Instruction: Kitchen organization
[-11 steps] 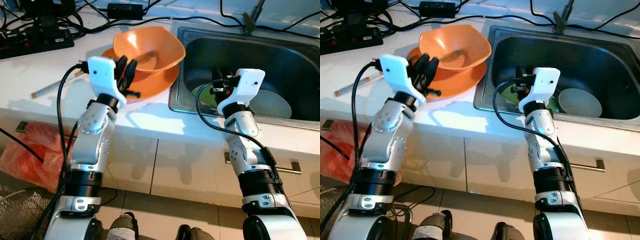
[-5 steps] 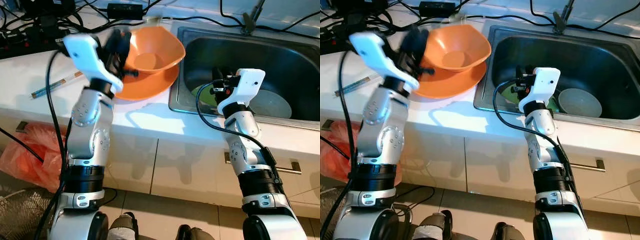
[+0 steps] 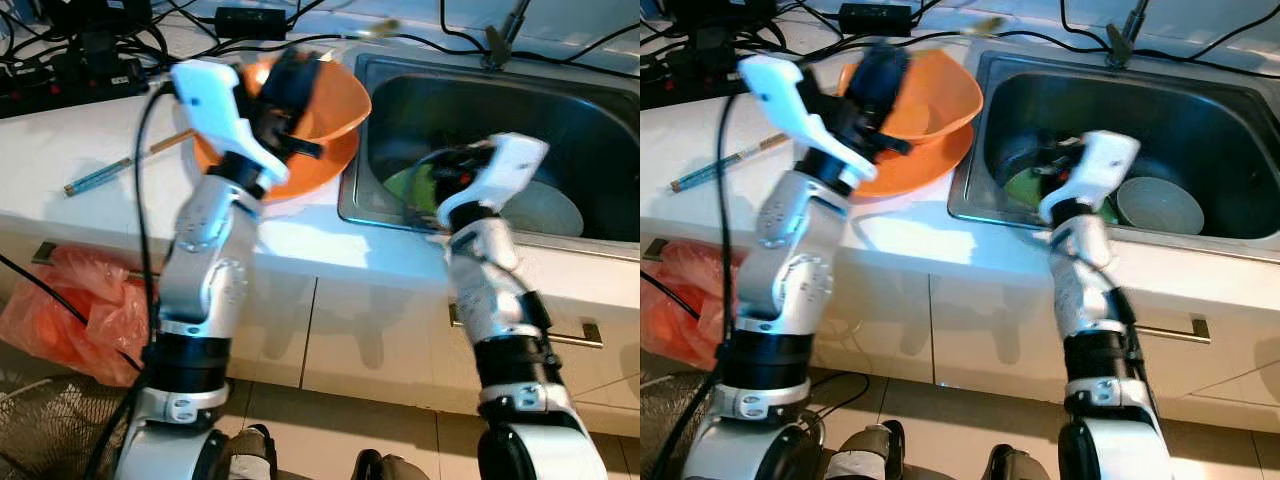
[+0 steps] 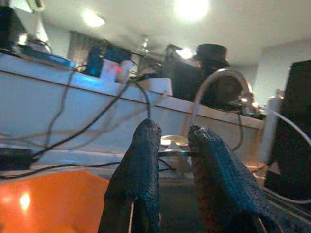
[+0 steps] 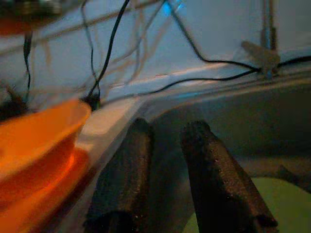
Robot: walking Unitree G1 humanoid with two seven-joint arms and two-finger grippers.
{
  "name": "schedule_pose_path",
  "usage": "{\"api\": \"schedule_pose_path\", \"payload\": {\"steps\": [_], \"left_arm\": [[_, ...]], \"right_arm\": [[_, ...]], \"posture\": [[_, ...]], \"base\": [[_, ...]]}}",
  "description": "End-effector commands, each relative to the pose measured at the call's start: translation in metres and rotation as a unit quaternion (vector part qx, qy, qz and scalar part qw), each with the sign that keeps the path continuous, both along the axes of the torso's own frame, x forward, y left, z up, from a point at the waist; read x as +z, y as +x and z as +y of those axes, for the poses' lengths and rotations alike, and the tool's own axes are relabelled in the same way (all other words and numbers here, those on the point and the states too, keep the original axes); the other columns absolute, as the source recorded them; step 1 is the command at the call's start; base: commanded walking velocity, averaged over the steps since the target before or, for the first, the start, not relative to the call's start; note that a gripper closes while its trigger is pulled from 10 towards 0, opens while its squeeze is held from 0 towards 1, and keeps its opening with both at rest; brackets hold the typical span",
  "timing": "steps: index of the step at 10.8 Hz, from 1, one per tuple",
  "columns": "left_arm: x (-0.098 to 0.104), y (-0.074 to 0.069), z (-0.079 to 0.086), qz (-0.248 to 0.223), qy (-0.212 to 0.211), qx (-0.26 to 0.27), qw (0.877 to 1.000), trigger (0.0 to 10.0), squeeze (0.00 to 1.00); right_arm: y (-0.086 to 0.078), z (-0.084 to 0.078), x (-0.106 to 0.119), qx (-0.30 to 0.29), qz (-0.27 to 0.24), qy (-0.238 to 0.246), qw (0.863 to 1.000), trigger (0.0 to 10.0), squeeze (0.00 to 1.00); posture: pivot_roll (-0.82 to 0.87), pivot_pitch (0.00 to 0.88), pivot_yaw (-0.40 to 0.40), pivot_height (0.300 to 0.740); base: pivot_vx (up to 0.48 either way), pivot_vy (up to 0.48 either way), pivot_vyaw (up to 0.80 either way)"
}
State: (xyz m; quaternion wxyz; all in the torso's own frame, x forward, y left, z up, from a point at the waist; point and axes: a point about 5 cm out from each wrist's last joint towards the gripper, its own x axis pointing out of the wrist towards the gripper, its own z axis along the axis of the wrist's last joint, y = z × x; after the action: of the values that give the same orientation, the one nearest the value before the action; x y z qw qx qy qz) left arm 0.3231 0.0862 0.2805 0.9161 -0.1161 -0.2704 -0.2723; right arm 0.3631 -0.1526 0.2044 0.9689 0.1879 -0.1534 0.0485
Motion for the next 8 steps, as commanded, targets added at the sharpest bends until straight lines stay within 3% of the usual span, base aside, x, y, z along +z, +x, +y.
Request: {"api": "schedule_pose_path", "payload": {"steps": [1, 4, 5, 8], "left_arm": [[0.006, -0.006, -0.011, -0.015, 0.011, -0.029, 0.999, 10.0, 0.0], [0.001, -0.01, -0.027, -0.008, 0.027, -0.066, 0.997, 10.0, 0.0], [-0.001, -0.011, -0.031, -0.005, 0.03, -0.076, 0.997, 10.0, 0.0], [-0.004, -0.011, -0.033, 0.0, 0.037, -0.081, 0.996, 10.0, 0.0]], "right_arm": [[0.001, -0.004, 0.013, 0.003, -0.011, 0.047, 0.999, 10.0, 0.0], [0.003, -0.012, 0.025, 0.027, 0.0, 0.184, 0.983, 10.0, 0.0], [0.003, -0.014, 0.026, 0.048, 0.007, 0.249, 0.967, 10.0, 0.0], [0.001, -0.015, 0.028, 0.065, 0.012, 0.292, 0.954, 10.0, 0.0]], "posture": [[0.21, 0.14, -0.037, 0.74], [0.2, 0.141, -0.032, 0.74], [0.2, 0.141, -0.029, 0.74], [0.19, 0.138, -0.027, 0.74]], "base": [[0.0, 0.0, 0.0], [0.0, 0.0, 0.0], [0.0, 0.0, 0.0], [0.0, 0.0, 0.0]]}}
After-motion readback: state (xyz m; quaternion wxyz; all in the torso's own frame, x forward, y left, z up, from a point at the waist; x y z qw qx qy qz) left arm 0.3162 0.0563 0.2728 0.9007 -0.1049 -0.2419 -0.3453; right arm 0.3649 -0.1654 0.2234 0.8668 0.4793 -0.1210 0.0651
